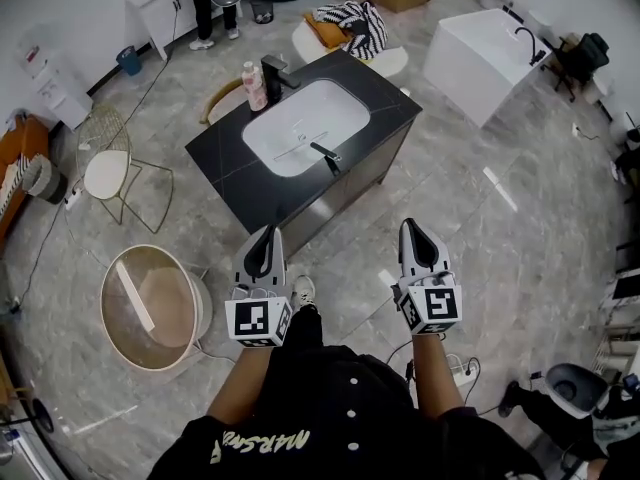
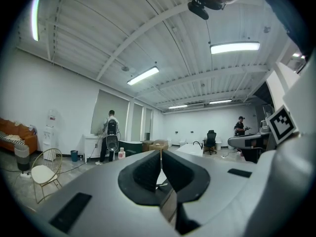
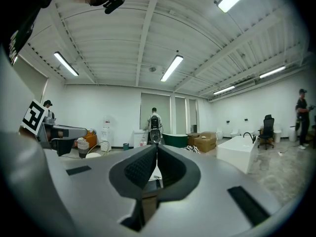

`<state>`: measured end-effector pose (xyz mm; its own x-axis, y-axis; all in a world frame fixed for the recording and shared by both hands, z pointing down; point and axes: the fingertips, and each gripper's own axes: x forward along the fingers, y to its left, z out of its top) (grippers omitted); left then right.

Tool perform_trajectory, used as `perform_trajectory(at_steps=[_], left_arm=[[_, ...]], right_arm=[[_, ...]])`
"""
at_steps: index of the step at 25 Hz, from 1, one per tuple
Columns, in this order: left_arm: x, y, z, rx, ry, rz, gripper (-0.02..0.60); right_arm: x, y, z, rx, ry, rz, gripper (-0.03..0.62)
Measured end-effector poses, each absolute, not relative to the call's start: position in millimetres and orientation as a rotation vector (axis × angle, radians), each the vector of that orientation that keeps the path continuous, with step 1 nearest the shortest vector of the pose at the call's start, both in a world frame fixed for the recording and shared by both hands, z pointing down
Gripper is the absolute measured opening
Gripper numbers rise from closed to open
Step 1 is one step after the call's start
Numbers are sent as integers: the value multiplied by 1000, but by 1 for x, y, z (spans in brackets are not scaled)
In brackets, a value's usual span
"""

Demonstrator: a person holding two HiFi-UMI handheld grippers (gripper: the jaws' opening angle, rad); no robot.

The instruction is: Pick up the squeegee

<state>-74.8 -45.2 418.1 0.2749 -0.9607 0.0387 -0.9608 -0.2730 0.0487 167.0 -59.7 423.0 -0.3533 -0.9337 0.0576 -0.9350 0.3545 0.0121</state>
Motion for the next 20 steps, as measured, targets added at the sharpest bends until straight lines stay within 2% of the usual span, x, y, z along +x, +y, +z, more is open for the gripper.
perform_trajectory(at_steps=[11,20], left_arm=[[-124,-189,402,2498,-1836,-14,18],[-139,-245,409,2498,-1811,-10,18]], right_arm=[[112,-208,403,1781,-2547,13,-2],[91,-262,411,1745,-2544,30,-2]])
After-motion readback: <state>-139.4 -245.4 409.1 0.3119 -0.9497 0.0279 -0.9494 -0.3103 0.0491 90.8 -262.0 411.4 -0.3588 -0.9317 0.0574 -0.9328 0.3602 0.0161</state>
